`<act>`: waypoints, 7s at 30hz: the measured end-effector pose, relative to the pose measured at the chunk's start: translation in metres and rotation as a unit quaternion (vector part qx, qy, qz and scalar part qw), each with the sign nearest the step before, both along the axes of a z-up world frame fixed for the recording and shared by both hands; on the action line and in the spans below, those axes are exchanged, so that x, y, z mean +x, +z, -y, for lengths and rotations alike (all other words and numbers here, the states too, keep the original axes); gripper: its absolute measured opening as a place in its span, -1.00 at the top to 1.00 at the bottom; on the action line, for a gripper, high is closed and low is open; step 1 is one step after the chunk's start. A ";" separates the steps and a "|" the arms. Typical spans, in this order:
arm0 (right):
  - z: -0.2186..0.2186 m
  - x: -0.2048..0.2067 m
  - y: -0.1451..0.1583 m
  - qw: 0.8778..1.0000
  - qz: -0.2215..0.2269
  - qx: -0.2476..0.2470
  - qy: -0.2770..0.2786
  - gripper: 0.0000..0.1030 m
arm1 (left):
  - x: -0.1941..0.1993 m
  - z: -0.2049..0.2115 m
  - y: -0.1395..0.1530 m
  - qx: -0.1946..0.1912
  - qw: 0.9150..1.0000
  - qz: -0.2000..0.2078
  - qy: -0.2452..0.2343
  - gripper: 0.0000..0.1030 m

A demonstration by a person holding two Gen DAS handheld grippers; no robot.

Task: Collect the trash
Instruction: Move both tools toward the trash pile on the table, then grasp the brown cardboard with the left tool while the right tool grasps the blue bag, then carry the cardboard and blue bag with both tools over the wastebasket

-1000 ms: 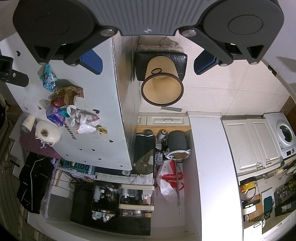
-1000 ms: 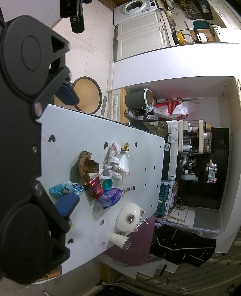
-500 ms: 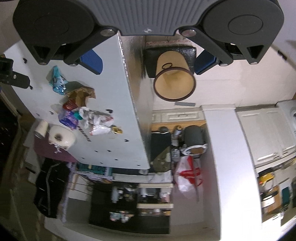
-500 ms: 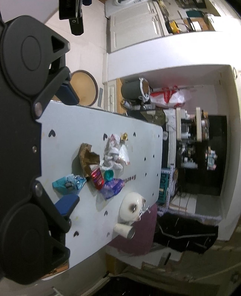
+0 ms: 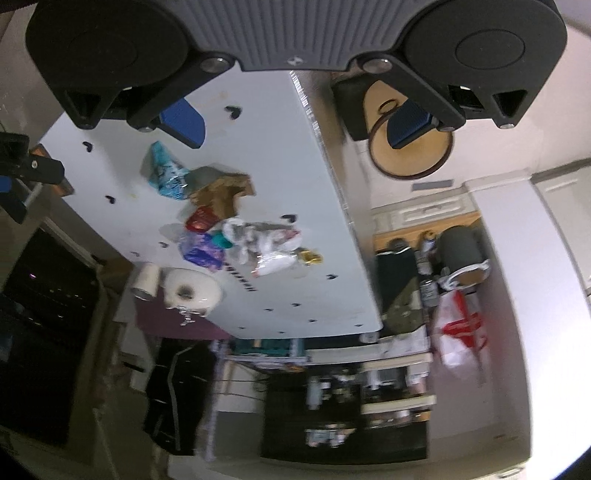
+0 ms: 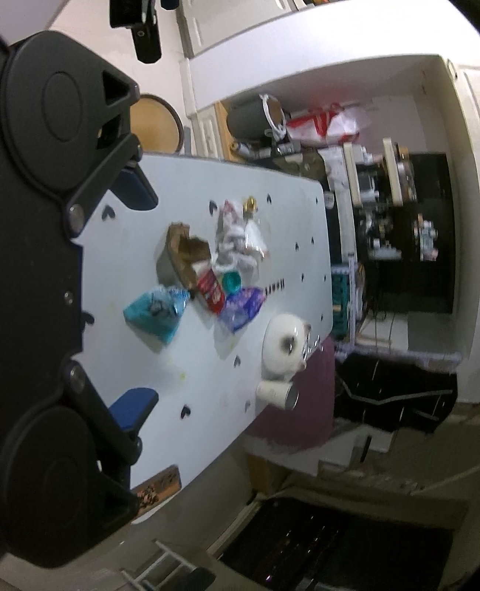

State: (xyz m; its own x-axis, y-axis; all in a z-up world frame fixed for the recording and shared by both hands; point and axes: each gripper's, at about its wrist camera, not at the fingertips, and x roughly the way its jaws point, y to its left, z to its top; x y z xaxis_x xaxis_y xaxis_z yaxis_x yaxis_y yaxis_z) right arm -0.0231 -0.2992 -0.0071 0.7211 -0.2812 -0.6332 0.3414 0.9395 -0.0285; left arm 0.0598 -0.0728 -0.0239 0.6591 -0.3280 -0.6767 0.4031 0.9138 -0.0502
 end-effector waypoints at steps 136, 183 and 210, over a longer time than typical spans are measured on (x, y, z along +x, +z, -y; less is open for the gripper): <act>0.214 0.212 -0.188 0.939 -0.153 0.302 0.063 -0.15 | 0.219 0.228 -0.152 0.124 0.944 -0.156 -0.263 0.04; 0.062 0.198 -0.066 0.961 -0.039 0.136 0.237 -0.15 | 0.112 0.042 -0.041 -0.019 0.986 -0.045 0.160 0.04; -0.145 0.308 -0.077 0.968 -0.072 0.139 0.195 -0.15 | 0.253 -0.153 -0.077 -0.037 0.988 -0.087 0.119 0.04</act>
